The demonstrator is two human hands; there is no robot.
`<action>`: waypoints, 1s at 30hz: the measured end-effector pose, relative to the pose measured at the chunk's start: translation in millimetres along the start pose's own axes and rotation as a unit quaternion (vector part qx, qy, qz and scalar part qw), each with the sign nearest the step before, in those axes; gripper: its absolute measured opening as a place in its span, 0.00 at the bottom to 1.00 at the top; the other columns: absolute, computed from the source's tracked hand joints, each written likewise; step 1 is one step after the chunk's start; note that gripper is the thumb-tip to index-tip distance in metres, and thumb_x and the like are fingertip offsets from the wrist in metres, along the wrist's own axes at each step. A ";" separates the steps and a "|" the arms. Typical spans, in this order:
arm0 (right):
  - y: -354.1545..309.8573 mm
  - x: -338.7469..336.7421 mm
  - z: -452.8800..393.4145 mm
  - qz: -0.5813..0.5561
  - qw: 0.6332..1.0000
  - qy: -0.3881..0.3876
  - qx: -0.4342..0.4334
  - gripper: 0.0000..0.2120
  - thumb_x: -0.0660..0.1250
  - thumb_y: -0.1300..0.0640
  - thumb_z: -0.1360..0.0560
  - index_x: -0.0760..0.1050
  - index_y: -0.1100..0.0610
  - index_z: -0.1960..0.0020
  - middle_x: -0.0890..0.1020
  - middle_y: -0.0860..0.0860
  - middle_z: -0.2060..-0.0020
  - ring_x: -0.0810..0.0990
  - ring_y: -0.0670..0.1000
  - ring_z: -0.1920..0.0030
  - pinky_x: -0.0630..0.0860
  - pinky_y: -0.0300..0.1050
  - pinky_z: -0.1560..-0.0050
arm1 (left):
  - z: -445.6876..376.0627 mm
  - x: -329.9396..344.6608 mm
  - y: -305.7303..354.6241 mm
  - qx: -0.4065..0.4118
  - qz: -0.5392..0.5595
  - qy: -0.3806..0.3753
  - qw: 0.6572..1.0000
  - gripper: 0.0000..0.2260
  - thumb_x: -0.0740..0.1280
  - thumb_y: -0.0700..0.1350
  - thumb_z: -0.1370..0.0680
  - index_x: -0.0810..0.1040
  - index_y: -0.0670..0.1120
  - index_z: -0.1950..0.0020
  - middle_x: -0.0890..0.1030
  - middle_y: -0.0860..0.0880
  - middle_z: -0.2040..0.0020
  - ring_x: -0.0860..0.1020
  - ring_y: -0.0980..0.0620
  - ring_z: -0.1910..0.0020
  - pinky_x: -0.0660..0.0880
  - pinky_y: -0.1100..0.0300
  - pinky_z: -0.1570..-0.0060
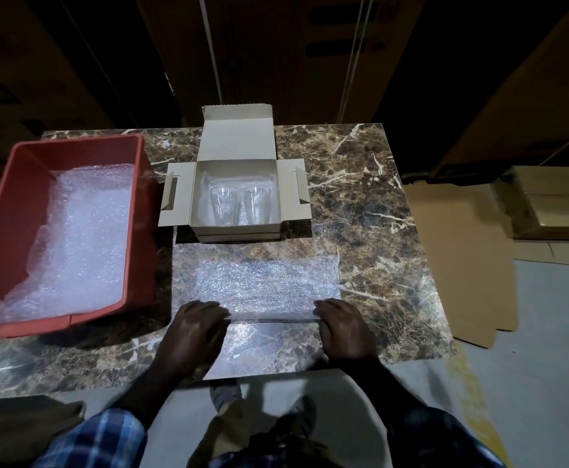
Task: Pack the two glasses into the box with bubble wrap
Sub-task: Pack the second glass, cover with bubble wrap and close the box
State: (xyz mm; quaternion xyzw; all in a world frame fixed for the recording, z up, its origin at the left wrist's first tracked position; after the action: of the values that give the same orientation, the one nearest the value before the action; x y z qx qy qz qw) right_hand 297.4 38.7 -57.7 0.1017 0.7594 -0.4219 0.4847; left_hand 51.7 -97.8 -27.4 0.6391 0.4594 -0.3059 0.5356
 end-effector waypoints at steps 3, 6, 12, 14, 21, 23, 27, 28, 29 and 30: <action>5.0 -11.5 -0.6 -0.022 1.000 0.014 0.013 0.13 0.68 0.70 0.31 0.82 0.59 0.50 0.84 0.55 0.53 0.80 0.54 0.51 0.76 0.46 0.48 | 0.2 -13.4 -9.2 -0.053 0.055 -0.002 0.997 0.15 0.63 0.51 0.23 0.85 0.44 0.56 0.85 0.49 0.60 0.81 0.51 0.61 0.71 0.60 0.56; 7.6 -23.7 -3.5 -0.043 0.996 0.040 0.061 0.09 0.72 0.68 0.31 0.83 0.59 0.54 0.85 0.52 0.58 0.80 0.50 0.56 0.73 0.39 0.52 | 4.7 -19.9 -19.3 -0.152 0.123 0.004 0.981 0.13 0.66 0.52 0.23 0.85 0.46 0.59 0.83 0.52 0.66 0.80 0.54 0.66 0.74 0.56 0.62; 24.3 -32.6 -11.4 -0.105 0.979 0.028 0.170 0.07 0.73 0.60 0.27 0.79 0.53 0.63 0.76 0.45 0.74 0.73 0.46 0.72 0.70 0.44 0.69 | 4.3 -18.7 -32.9 -0.270 0.188 0.007 0.944 0.08 0.74 0.38 0.25 0.84 0.50 0.60 0.84 0.51 0.68 0.83 0.53 0.68 0.75 0.66 0.68; 28.9 -32.8 -11.9 -0.119 0.972 0.021 0.200 0.08 0.72 0.59 0.27 0.79 0.52 0.63 0.76 0.46 0.74 0.72 0.46 0.74 0.69 0.42 0.69 | 5.1 -17.4 -37.5 -0.282 0.191 0.010 0.940 0.07 0.74 0.38 0.25 0.84 0.49 0.60 0.84 0.53 0.68 0.83 0.55 0.66 0.74 0.69 0.67; 30.2 -34.0 -17.3 -0.139 0.959 0.005 0.246 0.11 0.69 0.59 0.25 0.75 0.49 0.64 0.78 0.43 0.71 0.74 0.40 0.69 0.70 0.40 0.66 | 3.1 -12.5 -55.0 -0.295 0.195 0.027 0.935 0.08 0.70 0.49 0.24 0.81 0.50 0.62 0.82 0.54 0.67 0.80 0.56 0.66 0.74 0.60 0.63; 29.4 -34.8 -21.1 -0.133 0.960 0.008 0.244 0.08 0.69 0.60 0.24 0.77 0.52 0.61 0.79 0.44 0.71 0.75 0.41 0.69 0.71 0.41 0.65 | -0.6 -11.8 -54.6 -0.291 0.180 0.028 0.939 0.09 0.69 0.47 0.22 0.79 0.48 0.62 0.81 0.51 0.68 0.79 0.57 0.66 0.72 0.63 0.64; 31.2 -31.5 -28.4 -0.086 0.965 -0.015 0.245 0.06 0.66 0.56 0.22 0.75 0.52 0.58 0.78 0.50 0.70 0.76 0.51 0.70 0.72 0.47 0.66 | -7.9 -7.2 -58.0 -0.307 0.147 0.040 0.939 0.10 0.69 0.41 0.20 0.77 0.45 0.62 0.79 0.52 0.71 0.78 0.61 0.69 0.70 0.64 0.66; 30.5 -30.4 -30.7 -0.075 0.967 -0.022 0.242 0.07 0.65 0.56 0.21 0.74 0.52 0.58 0.78 0.51 0.70 0.76 0.52 0.70 0.71 0.48 0.67 | -9.7 -5.5 -59.4 -0.313 0.139 0.041 0.939 0.10 0.69 0.42 0.20 0.76 0.45 0.61 0.79 0.51 0.71 0.78 0.57 0.69 0.70 0.60 0.66; 28.8 -30.0 -33.2 -0.066 0.969 -0.027 0.237 0.08 0.64 0.56 0.20 0.72 0.52 0.58 0.77 0.51 0.71 0.76 0.53 0.70 0.70 0.49 0.67 | -11.2 -4.1 -60.6 -0.316 0.130 0.044 0.939 0.09 0.69 0.42 0.20 0.76 0.44 0.60 0.79 0.49 0.71 0.79 0.50 0.69 0.69 0.58 0.66; 27.2 -30.0 -36.4 -0.058 0.970 -0.030 0.234 0.08 0.63 0.56 0.19 0.71 0.53 0.57 0.76 0.51 0.71 0.75 0.54 0.70 0.68 0.49 0.68 | -12.7 -3.2 -61.3 -0.318 0.121 0.049 0.939 0.09 0.69 0.42 0.20 0.76 0.44 0.60 0.79 0.48 0.71 0.80 0.45 0.68 0.69 0.57 0.65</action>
State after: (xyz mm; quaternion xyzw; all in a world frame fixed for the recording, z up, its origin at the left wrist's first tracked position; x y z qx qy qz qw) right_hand 304.4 90.2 -41.4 0.1552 0.6294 -0.6184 0.4442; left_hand -6.8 -86.1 -46.3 0.5003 0.4774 -0.0454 0.7209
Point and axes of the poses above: each hand's wrist, its own z-axis away from the middle knuckle, its own x-axis out of the palm, y = z × x, the point moved 6 cm from there along -z, towards the middle knuckle
